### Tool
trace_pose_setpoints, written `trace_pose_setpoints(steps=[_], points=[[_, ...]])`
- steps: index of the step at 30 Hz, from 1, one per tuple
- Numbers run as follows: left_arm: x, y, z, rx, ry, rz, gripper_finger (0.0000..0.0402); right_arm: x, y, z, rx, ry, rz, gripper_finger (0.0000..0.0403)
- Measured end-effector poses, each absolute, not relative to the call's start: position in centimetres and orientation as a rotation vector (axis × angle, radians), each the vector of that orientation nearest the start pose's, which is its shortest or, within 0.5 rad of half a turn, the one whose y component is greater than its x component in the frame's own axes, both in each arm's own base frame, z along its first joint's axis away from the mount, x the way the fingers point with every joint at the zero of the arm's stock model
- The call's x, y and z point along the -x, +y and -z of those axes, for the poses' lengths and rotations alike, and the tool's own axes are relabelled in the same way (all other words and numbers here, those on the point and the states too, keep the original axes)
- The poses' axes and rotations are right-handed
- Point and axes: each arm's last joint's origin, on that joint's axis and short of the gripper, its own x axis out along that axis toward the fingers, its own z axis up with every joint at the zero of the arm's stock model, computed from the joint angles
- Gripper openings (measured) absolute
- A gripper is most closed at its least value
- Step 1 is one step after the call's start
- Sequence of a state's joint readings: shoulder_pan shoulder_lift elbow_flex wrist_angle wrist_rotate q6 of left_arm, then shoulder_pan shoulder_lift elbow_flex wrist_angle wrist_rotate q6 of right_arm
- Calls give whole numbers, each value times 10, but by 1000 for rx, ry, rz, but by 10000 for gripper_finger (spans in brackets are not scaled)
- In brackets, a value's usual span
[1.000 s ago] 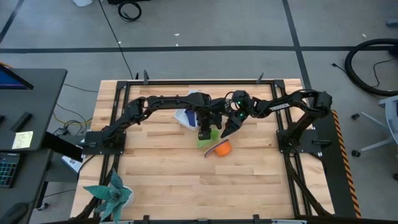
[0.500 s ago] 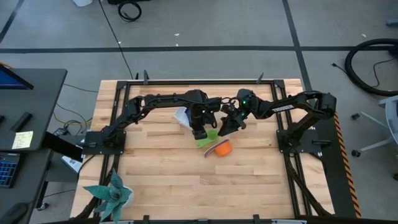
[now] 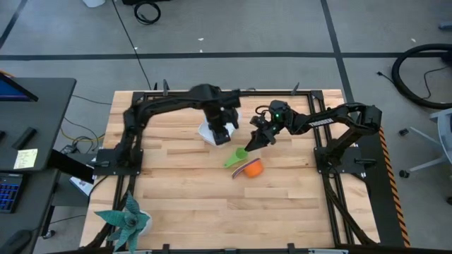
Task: Nest measuring cups in basket
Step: Remove the dark blue measuring cup from the white bin
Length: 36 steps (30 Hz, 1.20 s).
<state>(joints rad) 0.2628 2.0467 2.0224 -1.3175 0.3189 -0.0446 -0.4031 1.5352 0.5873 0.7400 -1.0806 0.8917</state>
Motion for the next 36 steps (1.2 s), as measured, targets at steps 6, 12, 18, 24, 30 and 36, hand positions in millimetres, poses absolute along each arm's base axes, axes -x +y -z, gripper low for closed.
trace_pose_setpoints(steps=[6,12,18,24,30,36], points=[[-362,92,-358,394,1148,-108,141,-265,-95,-196,-897,366,-584,151],[-324,74,-405,374,1030,-151,141,-248,-109,-223,-774,239,-547,151],[-292,56,-436,338,930,-212,141,-220,-120,-257,-612,102,-471,151],[-279,37,-445,308,920,-247,141,-197,-127,-294,-506,128,-402,151],[-269,30,-449,297,923,-334,141,-178,-128,-344,-368,359,-141,151],[-253,21,-457,282,903,-375,141,-170,-118,-387,-215,720,138,152]])
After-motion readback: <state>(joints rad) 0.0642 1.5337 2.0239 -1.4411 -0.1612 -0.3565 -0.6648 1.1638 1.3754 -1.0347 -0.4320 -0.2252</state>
